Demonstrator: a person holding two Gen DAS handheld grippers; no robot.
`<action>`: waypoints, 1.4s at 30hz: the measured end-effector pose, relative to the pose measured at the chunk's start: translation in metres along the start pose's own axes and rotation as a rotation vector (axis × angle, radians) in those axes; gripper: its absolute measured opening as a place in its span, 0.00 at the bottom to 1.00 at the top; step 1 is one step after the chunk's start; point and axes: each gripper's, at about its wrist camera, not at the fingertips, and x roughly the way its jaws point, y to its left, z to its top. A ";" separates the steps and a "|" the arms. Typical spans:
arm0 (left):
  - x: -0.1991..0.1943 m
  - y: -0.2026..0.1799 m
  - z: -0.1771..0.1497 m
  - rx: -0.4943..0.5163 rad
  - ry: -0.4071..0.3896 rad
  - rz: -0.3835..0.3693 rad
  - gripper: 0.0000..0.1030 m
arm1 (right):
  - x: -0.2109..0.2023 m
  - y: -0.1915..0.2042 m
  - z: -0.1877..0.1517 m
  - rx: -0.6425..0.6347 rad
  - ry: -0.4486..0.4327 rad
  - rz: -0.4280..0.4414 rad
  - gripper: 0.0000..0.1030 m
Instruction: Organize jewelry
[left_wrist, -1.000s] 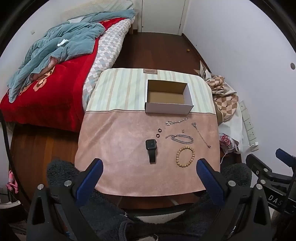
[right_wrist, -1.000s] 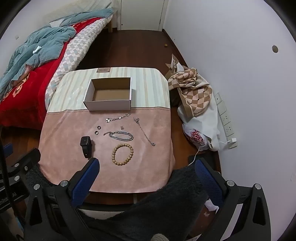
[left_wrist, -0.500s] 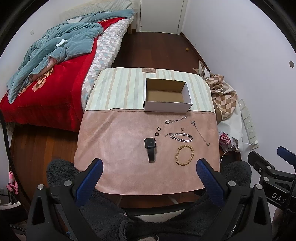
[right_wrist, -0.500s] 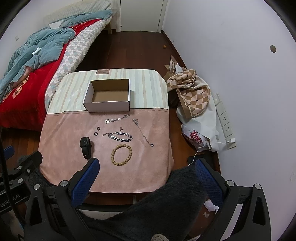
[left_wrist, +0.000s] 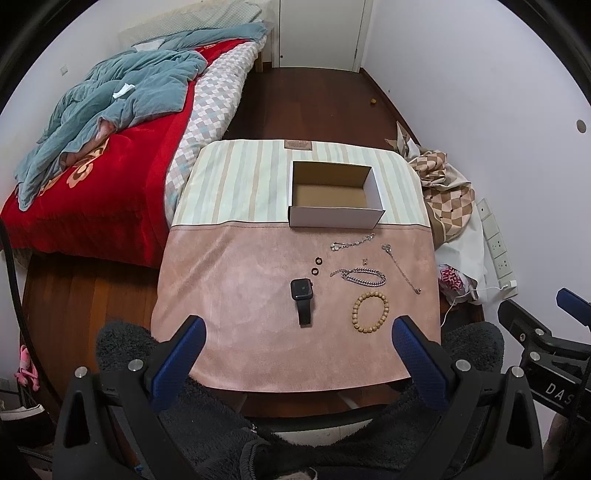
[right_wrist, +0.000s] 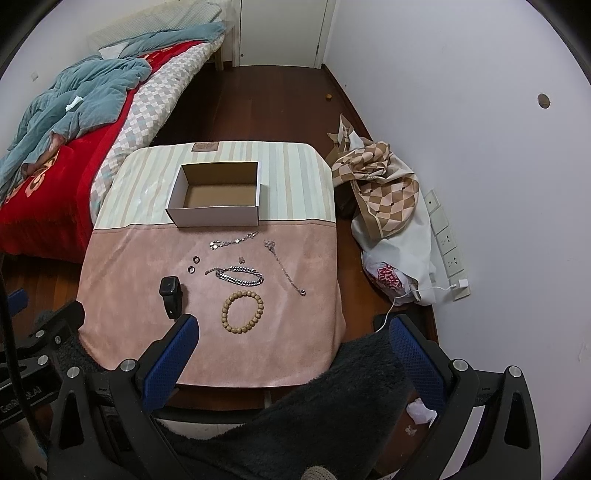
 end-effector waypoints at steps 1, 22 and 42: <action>0.000 0.000 0.000 0.000 0.000 0.000 1.00 | 0.000 -0.001 0.000 0.000 -0.001 0.000 1.00; 0.001 0.000 0.000 0.000 0.006 0.000 1.00 | -0.001 -0.001 0.001 -0.001 -0.005 -0.002 1.00; 0.003 -0.001 0.000 0.002 0.004 -0.002 1.00 | -0.001 -0.003 0.006 0.000 -0.020 -0.006 1.00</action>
